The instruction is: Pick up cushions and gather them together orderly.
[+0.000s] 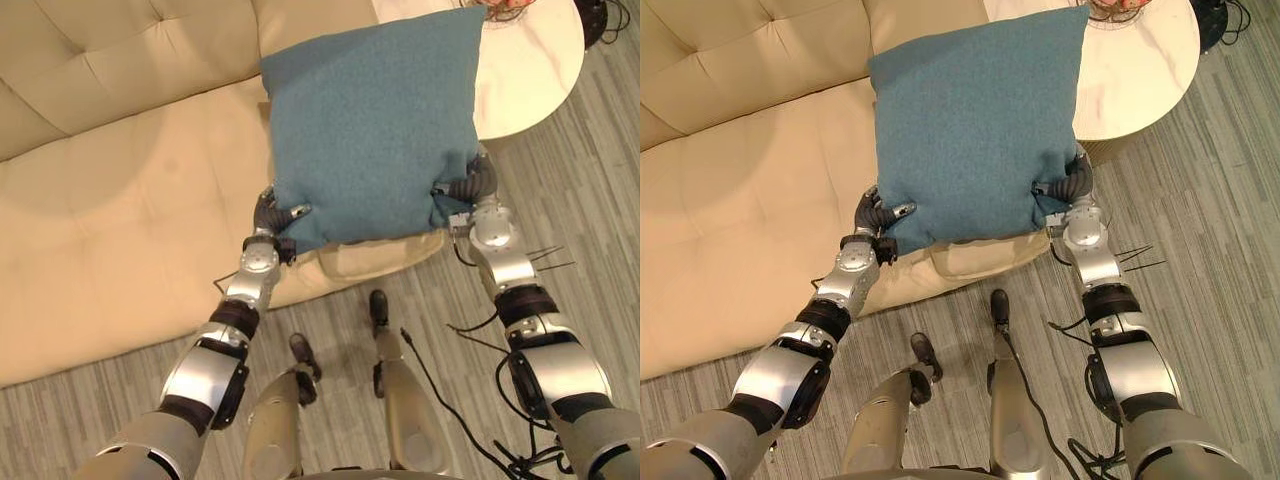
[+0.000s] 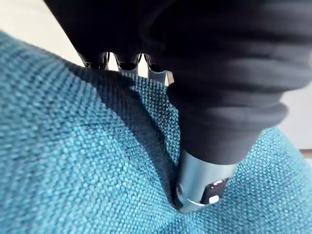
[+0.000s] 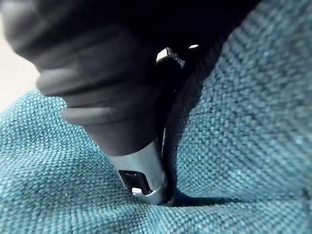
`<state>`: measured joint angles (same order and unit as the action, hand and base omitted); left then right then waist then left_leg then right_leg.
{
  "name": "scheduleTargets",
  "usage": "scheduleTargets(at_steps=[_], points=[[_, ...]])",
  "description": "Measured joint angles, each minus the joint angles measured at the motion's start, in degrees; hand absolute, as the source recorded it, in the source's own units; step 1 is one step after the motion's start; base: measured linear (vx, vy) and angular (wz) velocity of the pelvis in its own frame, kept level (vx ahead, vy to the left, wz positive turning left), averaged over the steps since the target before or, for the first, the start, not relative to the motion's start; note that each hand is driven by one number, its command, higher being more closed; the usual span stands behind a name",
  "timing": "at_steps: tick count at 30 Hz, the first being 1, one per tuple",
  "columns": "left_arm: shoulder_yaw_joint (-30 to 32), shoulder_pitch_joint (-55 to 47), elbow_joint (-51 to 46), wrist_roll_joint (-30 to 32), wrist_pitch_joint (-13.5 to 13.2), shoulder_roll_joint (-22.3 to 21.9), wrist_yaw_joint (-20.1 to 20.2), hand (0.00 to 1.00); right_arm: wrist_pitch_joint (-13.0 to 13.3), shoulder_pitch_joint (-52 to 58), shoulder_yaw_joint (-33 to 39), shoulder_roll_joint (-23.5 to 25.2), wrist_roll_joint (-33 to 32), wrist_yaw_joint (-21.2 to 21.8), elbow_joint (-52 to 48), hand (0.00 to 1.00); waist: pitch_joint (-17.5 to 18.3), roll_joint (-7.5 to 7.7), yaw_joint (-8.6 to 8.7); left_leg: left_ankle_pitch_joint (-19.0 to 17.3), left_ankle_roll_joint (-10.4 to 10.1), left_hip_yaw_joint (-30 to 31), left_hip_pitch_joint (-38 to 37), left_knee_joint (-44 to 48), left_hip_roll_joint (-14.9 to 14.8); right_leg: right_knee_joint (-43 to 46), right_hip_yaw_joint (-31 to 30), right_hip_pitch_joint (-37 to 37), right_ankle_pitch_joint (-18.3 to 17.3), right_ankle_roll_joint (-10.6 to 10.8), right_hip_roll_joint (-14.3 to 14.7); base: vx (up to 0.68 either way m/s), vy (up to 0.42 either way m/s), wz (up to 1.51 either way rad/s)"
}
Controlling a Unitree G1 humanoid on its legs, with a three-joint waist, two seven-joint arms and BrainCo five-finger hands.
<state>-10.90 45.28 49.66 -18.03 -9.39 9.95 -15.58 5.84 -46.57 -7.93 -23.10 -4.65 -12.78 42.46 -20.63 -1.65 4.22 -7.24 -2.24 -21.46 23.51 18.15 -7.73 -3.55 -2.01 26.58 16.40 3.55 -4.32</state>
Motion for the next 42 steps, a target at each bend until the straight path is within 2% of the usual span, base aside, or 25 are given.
scheduleTargets(at_steps=[5,7,10,15,18,20,22,25,27,29,30,31,32,33,34,35,36,37,38,39,41,42], points=[[-1.9,-6.0,-14.9,0.6,0.0,2.1,-1.4,1.0,0.4,10.1,0.1,0.0,-0.1,0.0,-13.6,1.0,0.1,-0.15,-0.03,0.1,-0.1,0.6,-0.2,-0.1,-0.4,-1.9,0.2,-1.2,0.0,-0.4,0.3,0.04,-0.047,0.01],[-2.5,-12.7,-22.4,2.0,-0.1,2.2,-1.4,1.0,0.6,18.1,0.1,0.5,-0.5,0.0,-19.8,1.0,0.2,-0.24,-0.18,-0.2,-0.6,1.0,-2.0,-0.3,-0.5,-2.0,0.4,-3.1,-0.5,-1.0,0.9,0.1,-0.022,-0.05],[-2.8,-21.9,-28.8,3.8,-0.1,1.5,-1.4,1.0,0.6,27.6,0.1,3.1,-0.5,0.4,-26.7,1.0,0.4,-0.35,-0.1,-0.7,-1.1,1.2,-6.4,-1.7,-1.0,-2.1,0.1,-6.9,-0.8,-1.1,1.5,0.1,0.0,-0.02],[-2.8,-36.4,-37.5,5.3,-0.1,1.5,-0.9,1.0,0.7,40.2,0.1,6.4,-1.9,3.2,-37.1,1.0,5.3,-1.02,-0.68,-0.6,-1.1,1.9,-10.7,-4.4,-0.2,-2.2,0.2,-10.5,-1.6,-1.1,1.6,0.05,0.009,0.08],[-2.8,-43.7,-42.1,5.3,-0.2,1.5,-0.6,1.0,1.4,46.4,-0.2,8.2,-2.3,5.0,-42.0,1.0,8.7,-1.04,-1.86,-0.6,-1.1,2.6,-12.8,-5.6,0.1,-2.2,0.2,-12.6,-2.1,-0.9,1.2,0.0,0.034,0.13],[-2.5,-47.5,-44.0,5.3,-0.4,1.6,-0.6,1.0,1.7,48.2,-1.6,8.4,-2.8,5.5,-43.6,1.0,10.5,-0.47,-2.19,-0.6,-1.1,2.9,-13.7,-6.1,1.0,-2.2,0.3,-13.6,-4.1,-0.5,0.1,-0.02,0.028,0.18],[-2.4,-52.3,-47.3,5.3,-0.6,1.5,-0.6,1.0,2.5,49.3,-2.7,9.8,-3.9,6.2,-44.4,1.0,12.2,-0.61,-3.0,-0.6,-1.1,3.0,-14.7,-6.1,1.2,-2.2,0.2,-14.5,-4.2,-0.4,0.0,-0.01,0.01,0.04],[-1.9,-55.0,-50.1,5.3,-1.2,1.5,-0.6,1.0,2.8,49.5,-3.5,10.3,-4.2,6.7,-46.5,1.0,12.9,-0.27,-4.02,-0.6,-1.1,2.5,-15.9,-5.9,1.4,-2.2,-0.2,-15.5,-4.1,-0.4,0.1,-0.04,0.012,-0.08],[-1.7,-55.3,-50.9,5.3,-1.7,1.5,-0.6,1.0,4.0,49.4,-3.9,10.4,-4.2,6.7,-47.8,1.0,12.9,-0.19,-5.04,-0.7,-1.1,2.3,-15.3,-4.6,0.8,0.2,-0.5,-14.2,-4.3,-0.1,0.2,-0.09,-0.002,-0.09],[-1.5,-55.0,-50.9,5.3,-2.2,1.3,-0.6,1.0,4.4,48.8,-3.8,10.5,-4.2,6.7,-47.8,1.0,12.8,0.03,-4.95,-0.3,-0.5,3.3,-13.3,-2.5,0.7,5.5,-1.7,-11.5,-5.2,1.2,0.1,-0.11,0.037,0.13],[-1.4,-54.8,-50.9,5.4,-2.2,1.3,-0.6,1.0,4.4,48.8,-3.8,10.4,-4.2,6.6,-47.8,1.0,12.8,0.17,-4.88,0.0,0.0,4.0,-13.0,-2.3,0.8,5.9,-1.8,-11.3,-5.0,2.8,0.1,-0.15,0.014,0.45],[-1.2,-54.0,-50.5,6.0,-2.2,1.4,-0.6,1.0,4.5,48.8,-3.6,10.5,-4.1,6.6,-47.8,1.0,12.6,0.43,-4.57,0.7,1.1,5.1,-12.3,-2.3,0.2,12.8,-3.6,-9.9,-11.0,3.6,-0.4,-0.16,-0.024,0.96],[-1.1,-53.0,-49.3,6.4,-2.2,1.4,-0.6,1.0,4.5,49.2,-3.6,10.7,-3.9,6.4,-47.3,1.0,12.6,0.96,-4.14,1.7,1.6,8.0,-12.3,-1.9,1.0,28.9,-4.5,-7.5,-20.6,0.8,-0.8,-0.13,-0.037,1.13],[-1.0,-53.0,-49.0,6.4,-2.2,1.4,-0.6,1.0,4.5,49.2,-3.6,11.0,-3.8,6.3,-46.9,1.0,12.7,1.25,-4.16,2.3,1.5,9.3,-12.3,-2.0,1.5,34.1,-4.7,-7.5,-23.5,1.6,-1.1,-0.08,-0.067,1.36],[-0.7,-53.4,-48.8,6.4,-2.2,1.4,-0.6,1.0,4.6,49.2,-3.7,11.6,-3.7,6.3,-45.9,1.0,12.9,1.89,-4.31,3.5,1.2,12.2,-12.0,-2.2,2.3,39.9,-4.8,-9.7,-27.3,3.6,-1.6,-0.14,-0.172,1.19],[-0.7,-53.4,-48.8,6.4,-2.3,1.5,-0.6,1.0,4.6,49.0,-3.7,11.8,-3.7,6.3,-45.5,1.0,13.3,2.5,-5.48,4.9,0.8,14.3,-10.5,-2.3,2.9,38.9,-4.9,-12.2,-30.1,2.9,-1.6,-0.18,-0.225,1.11],[-0.3,-53.3,-48.9,6.5,-2.3,1.4,-0.6,1.0,4.6,48.5,-3.8,11.8,-3.7,6.3,-45.4,1.0,13.3,2.57,-6.12,5.8,0.3,15.4,-9.3,-2.5,3.0,36.2,-4.8,-12.8,-30.8,2.4,-1.1,-0.19,-0.23,0.79],[0.1,-53.2,-49.0,6.4,-2.4,1.4,-0.6,1.0,4.6,47.4,-3.8,11.8,-3.6,6.3,-45.3,1.0,13.4,2.13,-6.94,8.2,-0.3,17.0,-7.4,-3.9,2.8,31.0,-4.4,-13.5,-31.2,2.3,-0.4,-0.18,-0.181,0.61],[0.1,-53.2,-49.0,6.4,-2.3,0.9,-0.6,1.0,4.9,46.1,-3.8,11.4,-3.6,6.3,-45.0,1.0,13.6,0.28,-7.26,11.2,-1.1,18.9,-5.5,-6.5,1.9,26.3,-3.2,-13.6,-29.6,1.4,1.2,-0.27,-0.188,0.8],[0.1,-53.4,-49.2,6.5,-2.3,0.0,-0.6,1.0,5.1,45.2,-3.5,11.2,-3.7,6.3,-43.9,1.0,13.4,-1.96,-7.35,13.7,-1.6,21.2,-4.6,-11.4,-0.2,21.9,-0.1,-13.8,-26.8,-0.5,3.4,-0.35,-0.227,0.94],[0.0,-53.6,-49.1,6.5,-2.0,-0.5,-0.5,1.0,4.9,45.1,-3.1,11.5,-3.7,6.3,-40.8,1.0,12.9,-2.33,-7.11,12.4,-1.7,18.1,-6.1,-17.3,-2.7,19.6,3.9,-15.2,-23.7,-2.4,4.5,-0.29,-0.17,1.0],[-0.1,-53.9,-49.2,6.4,-1.9,-0.9,0.2,1.0,4.6,45.2,-2.1,11.5,-3.7,6.3,-40.0,1.0,12.6,-1.75,-6.67,10.1,-1.2,13.3,-6.4,-17.8,-3.5,18.2,6.3,-15.9,-22.6,-3.4,3.0,-0.24,-0.102,1.03]])
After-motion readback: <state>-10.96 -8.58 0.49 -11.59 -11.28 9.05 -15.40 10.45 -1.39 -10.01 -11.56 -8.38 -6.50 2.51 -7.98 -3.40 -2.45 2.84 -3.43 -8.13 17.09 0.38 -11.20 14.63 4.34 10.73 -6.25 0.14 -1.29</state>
